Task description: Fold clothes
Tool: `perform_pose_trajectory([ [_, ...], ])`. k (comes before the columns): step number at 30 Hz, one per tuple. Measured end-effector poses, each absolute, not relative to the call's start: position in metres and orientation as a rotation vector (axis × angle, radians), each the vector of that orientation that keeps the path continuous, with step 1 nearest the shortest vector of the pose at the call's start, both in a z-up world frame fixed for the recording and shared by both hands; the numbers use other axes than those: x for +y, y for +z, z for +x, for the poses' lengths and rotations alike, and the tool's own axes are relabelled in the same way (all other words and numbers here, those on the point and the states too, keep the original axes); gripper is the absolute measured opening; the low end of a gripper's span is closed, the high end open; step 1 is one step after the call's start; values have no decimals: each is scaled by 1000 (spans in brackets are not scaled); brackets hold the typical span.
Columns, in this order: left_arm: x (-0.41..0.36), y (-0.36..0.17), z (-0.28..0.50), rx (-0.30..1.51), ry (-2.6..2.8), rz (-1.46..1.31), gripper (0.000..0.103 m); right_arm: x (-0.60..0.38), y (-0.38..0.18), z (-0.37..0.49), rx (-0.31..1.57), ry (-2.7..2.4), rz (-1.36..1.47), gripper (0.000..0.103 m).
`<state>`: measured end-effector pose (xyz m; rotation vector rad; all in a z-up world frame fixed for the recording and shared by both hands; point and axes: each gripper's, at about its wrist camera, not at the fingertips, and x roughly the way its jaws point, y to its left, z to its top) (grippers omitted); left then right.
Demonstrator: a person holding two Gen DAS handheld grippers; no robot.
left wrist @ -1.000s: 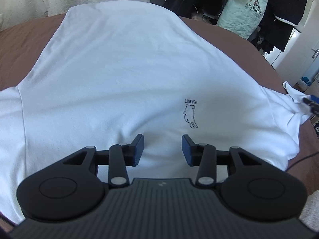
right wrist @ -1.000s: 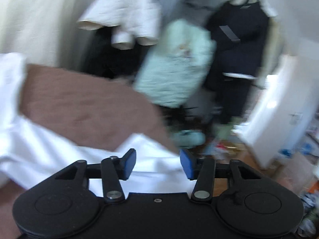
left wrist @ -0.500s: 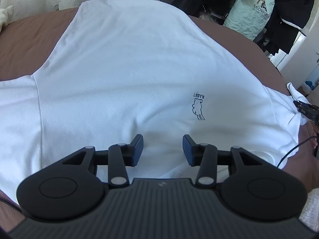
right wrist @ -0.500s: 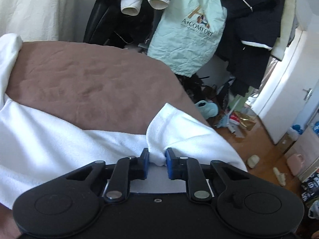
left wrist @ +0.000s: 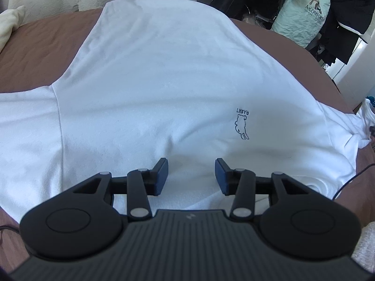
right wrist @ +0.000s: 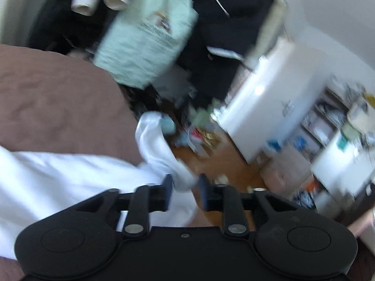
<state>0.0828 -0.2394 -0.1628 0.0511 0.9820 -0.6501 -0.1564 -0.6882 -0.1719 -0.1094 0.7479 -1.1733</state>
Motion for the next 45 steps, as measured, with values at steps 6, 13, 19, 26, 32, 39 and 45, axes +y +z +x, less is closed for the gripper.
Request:
perform_pose_trajectory([
  [6, -226, -150, 71, 942, -636, 93, 47, -654, -143, -170, 655, -1010, 180, 59],
  [13, -185, -147, 54, 931, -625, 158, 51, -576, -97, -153, 608, -423, 581, 65],
  [19, -159, -159, 30, 927, -731, 130, 51, -486, -92, -101, 752, -222, 495, 68],
  [26, -184, -185, 25, 959, -789, 70, 52, -421, -118, -72, 861, -163, 423, 67],
  [32, -210, -190, 44, 947, -715, 71, 59, -433, -138, -74, 872, -200, 580, 67],
  [39, -194, -183, 66, 949, -714, -33, 10, -440, -157, -74, 883, -258, 635, 67],
  [45, -189, -172, 60, 914, -724, -68, 9, -421, -161, -62, 976, -246, 498, 68],
])
